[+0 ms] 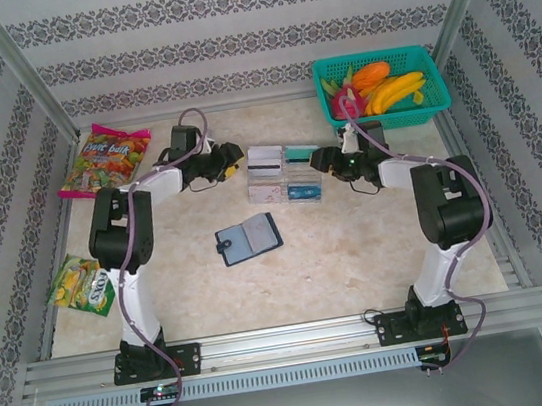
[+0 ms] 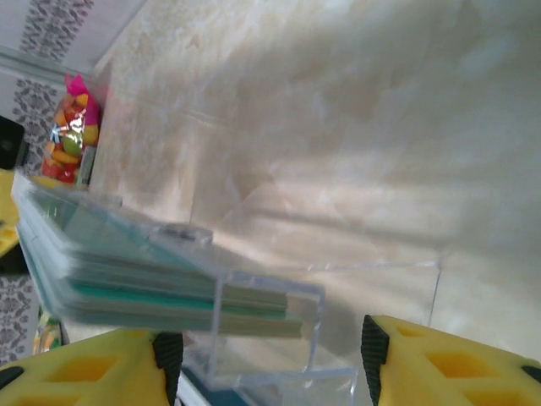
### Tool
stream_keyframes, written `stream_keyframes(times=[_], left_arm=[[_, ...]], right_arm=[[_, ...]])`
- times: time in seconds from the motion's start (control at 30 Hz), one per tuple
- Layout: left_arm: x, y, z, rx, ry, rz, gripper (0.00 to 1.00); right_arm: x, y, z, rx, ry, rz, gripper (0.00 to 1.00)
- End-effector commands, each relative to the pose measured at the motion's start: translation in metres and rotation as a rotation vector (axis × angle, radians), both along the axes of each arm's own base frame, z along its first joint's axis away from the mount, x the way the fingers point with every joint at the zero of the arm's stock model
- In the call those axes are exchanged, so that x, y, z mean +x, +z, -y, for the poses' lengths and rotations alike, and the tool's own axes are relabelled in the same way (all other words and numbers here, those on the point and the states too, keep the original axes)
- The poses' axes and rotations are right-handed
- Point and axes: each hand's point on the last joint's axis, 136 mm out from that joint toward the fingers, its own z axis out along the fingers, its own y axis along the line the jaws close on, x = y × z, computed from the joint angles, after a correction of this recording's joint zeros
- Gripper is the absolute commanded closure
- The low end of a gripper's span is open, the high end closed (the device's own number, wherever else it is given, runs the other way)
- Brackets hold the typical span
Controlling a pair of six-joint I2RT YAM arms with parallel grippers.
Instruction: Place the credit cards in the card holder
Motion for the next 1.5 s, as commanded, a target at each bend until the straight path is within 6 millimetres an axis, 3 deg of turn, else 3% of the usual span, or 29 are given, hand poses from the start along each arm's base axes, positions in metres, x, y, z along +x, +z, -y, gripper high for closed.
stream_keyframes(times=[0.0, 0.2, 0.37, 0.47, 0.57, 0.7, 0.87, 1.2, 1.47], left_arm=[[-0.004, 0.016, -0.012, 0.005, -0.007, 0.044, 0.5], [-0.002, 0.016, -0.031, -0.004, 0.026, 0.041, 0.5], [-0.006, 0.03, -0.041, 0.026, 0.033, 0.065, 0.5], [-0.012, 0.034, -0.046, 0.053, 0.043, 0.075, 0.5], [-0.016, 0.032, -0.05, 0.071, 0.062, 0.077, 0.5], [-0.022, 0.024, -0.049, 0.065, 0.059, 0.054, 0.5], [-0.026, 0.02, -0.048, 0.052, 0.054, 0.039, 0.5], [-0.024, 0.009, -0.033, 0.035, 0.009, 0.013, 0.5], [-0.028, 0.005, -0.032, 0.033, 0.008, 0.001, 0.5]], right_arm=[[-0.009, 0.028, -0.003, -0.072, 0.063, 0.049, 0.39], [-0.018, 0.04, -0.005, -0.122, 0.103, 0.055, 0.39], [-0.021, 0.072, 0.005, -0.243, 0.114, 0.113, 0.38], [-0.022, 0.097, 0.003, -0.441, 0.171, 0.187, 0.36], [-0.02, 0.107, -0.009, -0.718, 0.273, 0.26, 0.34], [-0.005, 0.105, -0.026, -0.98, 0.405, 0.324, 0.31], [0.013, 0.096, -0.014, -1.126, 0.47, 0.322, 0.32], [0.023, 0.064, -0.01, -1.248, 0.63, 0.291, 0.31], [0.041, 0.05, -0.01, -1.286, 0.633, 0.282, 0.32]])
